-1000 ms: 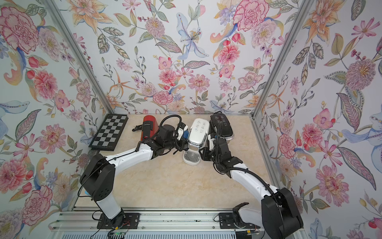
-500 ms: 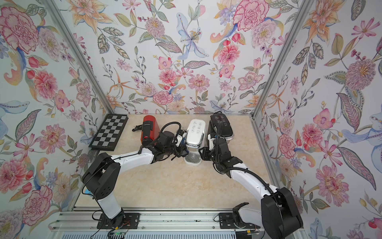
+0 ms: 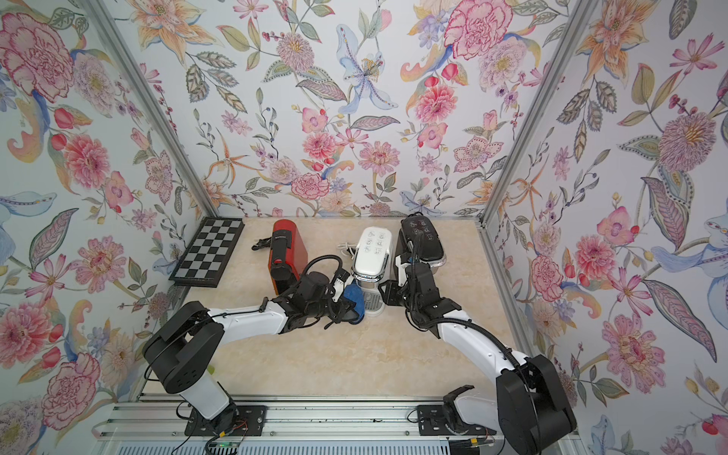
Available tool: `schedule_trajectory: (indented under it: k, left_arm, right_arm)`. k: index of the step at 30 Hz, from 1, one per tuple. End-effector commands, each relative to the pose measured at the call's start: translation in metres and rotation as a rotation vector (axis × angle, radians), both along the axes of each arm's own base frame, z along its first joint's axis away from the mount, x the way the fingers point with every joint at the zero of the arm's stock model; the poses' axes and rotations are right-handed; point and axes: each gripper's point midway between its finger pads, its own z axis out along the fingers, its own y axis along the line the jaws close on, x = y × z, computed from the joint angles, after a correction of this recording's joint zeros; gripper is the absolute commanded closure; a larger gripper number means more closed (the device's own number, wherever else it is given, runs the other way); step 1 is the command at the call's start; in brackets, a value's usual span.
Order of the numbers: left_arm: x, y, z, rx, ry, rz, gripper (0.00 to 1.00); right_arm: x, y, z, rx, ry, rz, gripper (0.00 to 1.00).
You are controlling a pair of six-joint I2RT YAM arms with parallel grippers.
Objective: Wipe the surface of a coffee machine
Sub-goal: Wipe the dirt from the surface of the coffee machine.
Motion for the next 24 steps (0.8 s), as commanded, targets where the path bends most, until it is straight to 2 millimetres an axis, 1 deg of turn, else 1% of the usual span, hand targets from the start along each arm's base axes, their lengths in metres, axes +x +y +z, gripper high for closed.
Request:
schedule_trajectory:
  k: [1, 4, 6, 7, 8, 11, 14, 19, 24]
  left_arm:
    - [0.005, -0.021, 0.045, -0.129, -0.065, -0.040, 1.00]
    - [0.007, -0.030, 0.067, -0.192, -0.096, -0.055, 1.00]
    - [0.008, -0.030, 0.080, -0.238, -0.128, -0.044, 1.00]
    - [0.007, -0.030, 0.084, -0.258, -0.139, -0.042, 1.00]
    - [0.007, -0.028, 0.084, -0.265, -0.143, -0.035, 1.00]
    - [0.005, -0.030, 0.072, -0.263, -0.109, -0.041, 1.00]
    - [-0.005, -0.031, 0.065, -0.304, -0.077, -0.048, 1.00]
    - [-0.013, -0.014, 0.055, -0.377, -0.060, 0.024, 1.00]
    - [-0.020, -0.007, 0.039, -0.476, -0.011, 0.065, 1.00]
  right_arm:
    - [0.000, 0.005, 0.005, 0.024, -0.017, 0.009, 0.59]
    - [-0.001, 0.005, 0.009, 0.029, -0.025, 0.009, 0.59]
    - [-0.001, 0.004, 0.010, 0.032, -0.027, 0.006, 0.59]
    - [-0.002, 0.004, 0.010, 0.033, -0.029, 0.006, 0.59]
    - [-0.002, 0.003, 0.011, 0.033, -0.031, 0.005, 0.59]
    - [-0.002, 0.004, 0.012, 0.038, -0.031, 0.004, 0.59]
    - [-0.002, 0.005, 0.012, 0.039, -0.030, 0.008, 0.59]
    - [-0.002, 0.006, 0.006, 0.032, -0.014, 0.009, 0.59]
    - [-0.002, 0.009, 0.004, 0.030, -0.012, 0.012, 0.59]
